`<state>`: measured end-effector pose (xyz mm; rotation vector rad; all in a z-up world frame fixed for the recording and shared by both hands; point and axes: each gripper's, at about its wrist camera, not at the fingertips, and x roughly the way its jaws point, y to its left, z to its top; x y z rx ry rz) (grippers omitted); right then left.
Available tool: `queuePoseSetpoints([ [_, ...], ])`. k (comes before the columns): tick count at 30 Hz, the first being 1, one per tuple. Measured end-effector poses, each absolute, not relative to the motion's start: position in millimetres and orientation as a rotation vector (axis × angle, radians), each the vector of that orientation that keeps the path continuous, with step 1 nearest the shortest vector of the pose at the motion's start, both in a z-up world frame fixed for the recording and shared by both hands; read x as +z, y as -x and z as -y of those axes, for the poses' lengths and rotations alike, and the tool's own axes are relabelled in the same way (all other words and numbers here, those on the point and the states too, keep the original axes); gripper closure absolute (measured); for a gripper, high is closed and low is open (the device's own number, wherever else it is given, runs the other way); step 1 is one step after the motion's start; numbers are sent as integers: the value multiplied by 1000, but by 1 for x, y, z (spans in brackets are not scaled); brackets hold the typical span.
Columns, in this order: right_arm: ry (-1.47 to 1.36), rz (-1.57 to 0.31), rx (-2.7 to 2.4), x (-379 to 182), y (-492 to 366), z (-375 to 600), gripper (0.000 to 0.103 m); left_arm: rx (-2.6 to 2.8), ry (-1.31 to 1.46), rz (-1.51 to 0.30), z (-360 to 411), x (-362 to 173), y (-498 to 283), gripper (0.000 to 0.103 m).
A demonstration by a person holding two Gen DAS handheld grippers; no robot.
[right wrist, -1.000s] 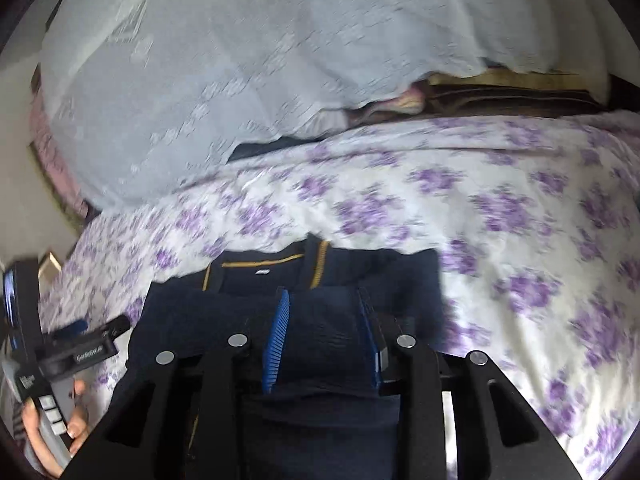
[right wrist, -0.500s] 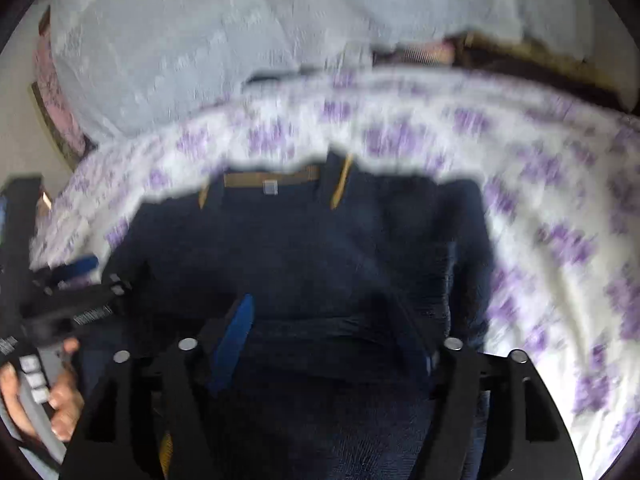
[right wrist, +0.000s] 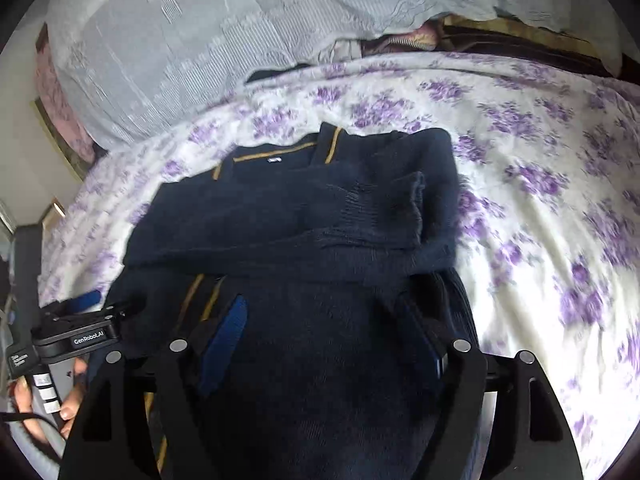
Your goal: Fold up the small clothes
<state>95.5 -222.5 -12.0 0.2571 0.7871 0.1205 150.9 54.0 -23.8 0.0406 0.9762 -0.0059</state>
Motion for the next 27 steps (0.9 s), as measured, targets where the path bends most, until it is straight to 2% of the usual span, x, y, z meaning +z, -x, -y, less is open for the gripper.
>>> queuePoseSetpoints([
  [8,-259,-711,116,-1,-4,243,26,-72,-62,-932,-69,-17,-56,5],
  [14,-253,-702,97,-14,49,252,26,-136,-92,-951,-74,-30,3,5],
  [27,-233,-721,156,-25,95,243,26,-91,-249,-864,-53,-26,49,5],
])
